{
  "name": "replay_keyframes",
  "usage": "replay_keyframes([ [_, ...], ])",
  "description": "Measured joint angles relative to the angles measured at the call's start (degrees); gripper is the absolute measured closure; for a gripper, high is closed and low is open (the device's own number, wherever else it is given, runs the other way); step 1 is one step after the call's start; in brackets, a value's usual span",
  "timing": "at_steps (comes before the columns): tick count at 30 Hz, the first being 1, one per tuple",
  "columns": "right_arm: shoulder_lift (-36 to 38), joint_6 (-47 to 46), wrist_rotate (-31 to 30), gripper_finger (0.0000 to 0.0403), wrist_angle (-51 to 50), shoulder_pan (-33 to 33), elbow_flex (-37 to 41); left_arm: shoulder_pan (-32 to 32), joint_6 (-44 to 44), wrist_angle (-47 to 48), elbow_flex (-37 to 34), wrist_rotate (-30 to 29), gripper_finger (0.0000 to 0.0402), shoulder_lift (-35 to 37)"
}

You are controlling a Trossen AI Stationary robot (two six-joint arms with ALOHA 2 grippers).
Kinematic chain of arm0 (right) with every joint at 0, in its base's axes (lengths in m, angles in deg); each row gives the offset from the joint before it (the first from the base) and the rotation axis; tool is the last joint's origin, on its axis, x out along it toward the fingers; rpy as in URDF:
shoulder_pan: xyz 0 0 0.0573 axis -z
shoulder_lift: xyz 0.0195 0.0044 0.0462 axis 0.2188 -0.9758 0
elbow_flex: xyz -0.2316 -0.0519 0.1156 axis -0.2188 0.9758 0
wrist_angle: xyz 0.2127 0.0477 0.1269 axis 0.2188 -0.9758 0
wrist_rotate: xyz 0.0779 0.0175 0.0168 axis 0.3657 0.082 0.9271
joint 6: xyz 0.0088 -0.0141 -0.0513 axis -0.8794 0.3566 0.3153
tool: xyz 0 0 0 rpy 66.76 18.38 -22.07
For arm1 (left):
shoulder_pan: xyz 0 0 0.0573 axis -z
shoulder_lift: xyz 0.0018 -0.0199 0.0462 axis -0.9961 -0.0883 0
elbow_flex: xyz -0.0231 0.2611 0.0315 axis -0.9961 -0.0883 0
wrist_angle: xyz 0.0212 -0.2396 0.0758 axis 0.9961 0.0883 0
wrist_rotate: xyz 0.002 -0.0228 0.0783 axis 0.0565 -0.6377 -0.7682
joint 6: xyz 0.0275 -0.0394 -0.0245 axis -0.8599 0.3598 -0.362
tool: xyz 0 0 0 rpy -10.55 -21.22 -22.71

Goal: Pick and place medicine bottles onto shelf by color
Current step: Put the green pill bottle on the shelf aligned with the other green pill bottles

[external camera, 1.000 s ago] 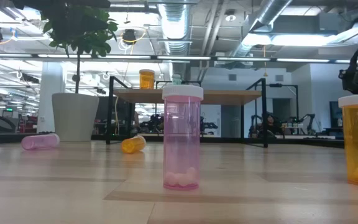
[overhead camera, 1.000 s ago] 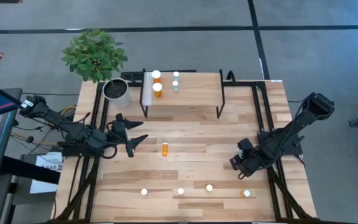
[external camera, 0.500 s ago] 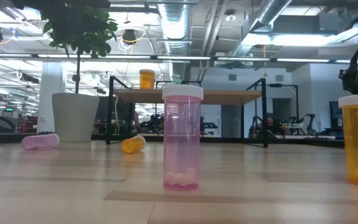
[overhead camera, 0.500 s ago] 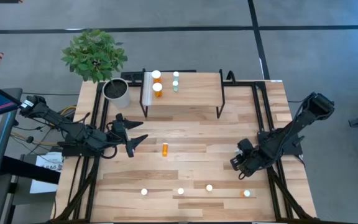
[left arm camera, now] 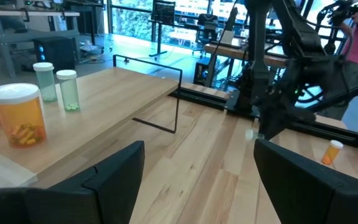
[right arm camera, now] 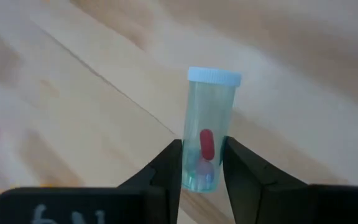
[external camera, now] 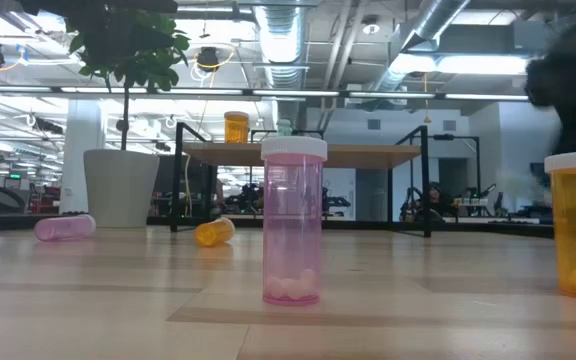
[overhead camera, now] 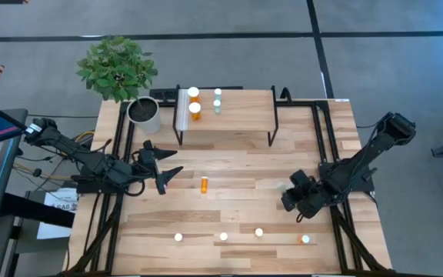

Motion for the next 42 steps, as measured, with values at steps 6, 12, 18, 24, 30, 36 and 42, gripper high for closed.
replay_keyframes([
  [6, 4.00, 22.84, -20.63, 0.0284, 15.76, 1.01, 0.00, 0.00, -0.10, -0.55, 0.00, -0.02, 0.0111, 0.00],
  [12, 2.41, 55.57, -25.31, 0.0284, 42.37, 7.44, -0.02, 0.00, -0.45, -1.66, 0.00, -0.02, 0.0111, 0.00],
  [18, -4.15, 79.63, -15.53, 0.0284, 69.17, 16.03, -0.04, -0.02, -0.51, -1.68, 0.00, 0.00, 0.0111, 0.00],
  [24, -13.46, 87.98, 1.74, 0.0284, 91.89, 25.97, -0.04, -0.02, -0.51, -1.73, 0.00, 0.00, 0.0111, 0.00],
  [30, -23.09, 90.27, 6.55, 0.0284, 106.53, 34.66, -0.04, -0.02, -0.56, -1.73, 0.00, 0.00, 0.0111, 0.00],
  [36, -30.10, 86.59, 11.94, 0.0284, 114.61, 39.55, -0.73, -1.53, -0.63, -6.96, -0.55, 0.03, 0.0111, -1.36],
  [42, -33.50, 87.13, 12.58, 0.0284, 114.69, 40.10, -3.74, -5.29, -3.27, -17.34, -1.38, 3.44, 0.0111, -9.01],
])
